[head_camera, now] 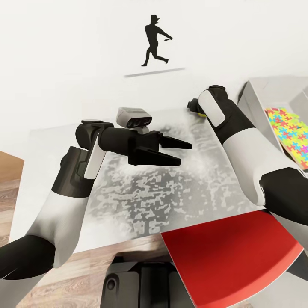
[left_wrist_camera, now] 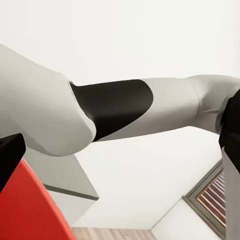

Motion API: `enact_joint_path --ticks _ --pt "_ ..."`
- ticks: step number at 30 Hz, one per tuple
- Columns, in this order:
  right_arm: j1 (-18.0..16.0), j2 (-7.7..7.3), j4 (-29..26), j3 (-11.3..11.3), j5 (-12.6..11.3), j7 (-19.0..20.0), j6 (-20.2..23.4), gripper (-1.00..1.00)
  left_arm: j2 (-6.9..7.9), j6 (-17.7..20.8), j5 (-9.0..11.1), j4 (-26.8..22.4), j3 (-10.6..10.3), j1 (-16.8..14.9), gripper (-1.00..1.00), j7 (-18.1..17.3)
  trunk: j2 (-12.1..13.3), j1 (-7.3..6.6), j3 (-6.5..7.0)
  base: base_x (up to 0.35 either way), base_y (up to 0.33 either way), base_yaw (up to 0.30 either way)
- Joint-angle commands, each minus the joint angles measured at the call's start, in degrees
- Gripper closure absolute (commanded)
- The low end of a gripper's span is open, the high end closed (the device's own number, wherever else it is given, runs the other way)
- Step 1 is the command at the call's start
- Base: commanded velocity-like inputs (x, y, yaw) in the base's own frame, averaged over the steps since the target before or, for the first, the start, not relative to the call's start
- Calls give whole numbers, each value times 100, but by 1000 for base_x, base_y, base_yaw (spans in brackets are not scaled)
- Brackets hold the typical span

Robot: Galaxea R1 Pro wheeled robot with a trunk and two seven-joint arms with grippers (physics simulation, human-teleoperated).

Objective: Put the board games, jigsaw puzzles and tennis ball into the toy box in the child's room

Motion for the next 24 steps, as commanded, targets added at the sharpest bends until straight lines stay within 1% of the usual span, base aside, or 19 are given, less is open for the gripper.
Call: enact_joint_path --ticks 1,24 --pt "-6 -5 -3 26 -55 -53 8 -100 0 61 10 1 -3 -4 -100 -13 -9 3 -13 0 0 0" --pt "-6 -29 -4 24 -55 -53 8 -100 5 61 9 1 -5 -2 -100 -13 -9 3 -158 0 0 0"
